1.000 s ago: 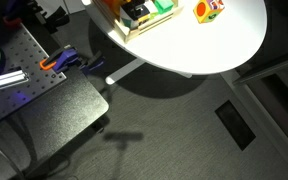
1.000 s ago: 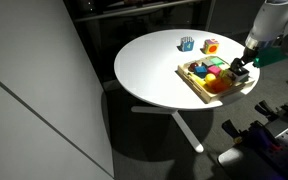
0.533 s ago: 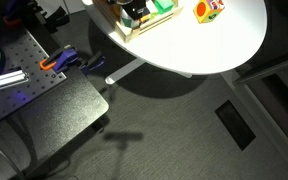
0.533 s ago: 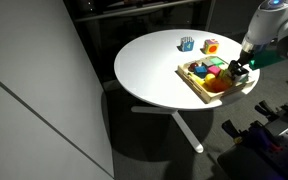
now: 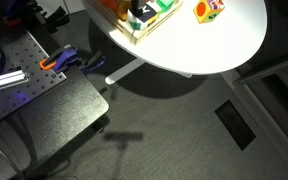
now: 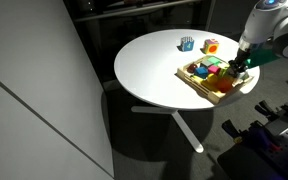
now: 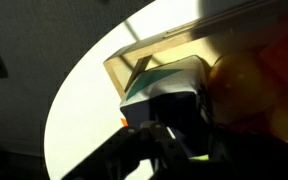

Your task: Remove the gray block from the wooden tray and place it on the table

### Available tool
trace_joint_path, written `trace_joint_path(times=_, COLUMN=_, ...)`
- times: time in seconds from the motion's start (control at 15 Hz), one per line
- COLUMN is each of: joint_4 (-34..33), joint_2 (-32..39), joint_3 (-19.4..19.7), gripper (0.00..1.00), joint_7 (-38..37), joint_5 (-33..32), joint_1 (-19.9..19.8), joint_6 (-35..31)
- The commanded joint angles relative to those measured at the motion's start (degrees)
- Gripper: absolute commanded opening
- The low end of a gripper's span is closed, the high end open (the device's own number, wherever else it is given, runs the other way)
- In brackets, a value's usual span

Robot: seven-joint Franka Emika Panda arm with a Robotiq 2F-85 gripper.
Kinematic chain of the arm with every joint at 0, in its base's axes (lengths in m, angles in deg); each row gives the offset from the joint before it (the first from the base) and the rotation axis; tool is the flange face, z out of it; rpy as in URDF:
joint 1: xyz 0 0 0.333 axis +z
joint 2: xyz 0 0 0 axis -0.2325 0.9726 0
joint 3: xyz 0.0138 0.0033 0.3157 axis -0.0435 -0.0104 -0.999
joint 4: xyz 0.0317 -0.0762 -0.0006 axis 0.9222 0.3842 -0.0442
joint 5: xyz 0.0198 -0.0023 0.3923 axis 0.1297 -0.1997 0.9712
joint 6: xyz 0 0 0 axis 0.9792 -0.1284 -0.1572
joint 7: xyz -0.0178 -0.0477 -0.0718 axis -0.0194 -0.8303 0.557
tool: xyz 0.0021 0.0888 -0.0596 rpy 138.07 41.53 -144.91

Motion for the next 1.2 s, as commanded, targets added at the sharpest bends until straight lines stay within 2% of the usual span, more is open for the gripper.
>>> trace_joint_path(times=0.0, joint_4=0.3, joint_2=-1.9, joint_3=-0.6, gripper=0.04, joint_7=0.5, joint_5=2.2, joint_1=0.1, joint_6=2.8)
trace_joint_path(times=0.13, joint_4=0.8, joint_2=-3.1, joint_3=-1.1, gripper=0.0, joint_7=1.0, joint_5=3.5, joint_1=0.1, joint_6=3.5)
trace_joint_path(times=0.47, joint_4=1.6, joint_2=-7.0, joint_3=-2.7, gripper=0.01, joint_7=2.8, joint_5=8.0, joint_1=0.0, joint_6=7.5)
trace_joint_path(times=0.73, joint_4=1.2, joint_2=-10.7, joint_3=-2.8, gripper=0.01, joint_7=2.0, joint_5=8.5, joint_1=0.2, joint_6=11.7)
trace_joint_path(times=1.13, joint_4=-1.3, joint_2=-14.6, joint_3=-3.8, gripper=0.01, joint_7=-0.6, joint_5=7.1, joint_1=-4.0, joint_6=16.2)
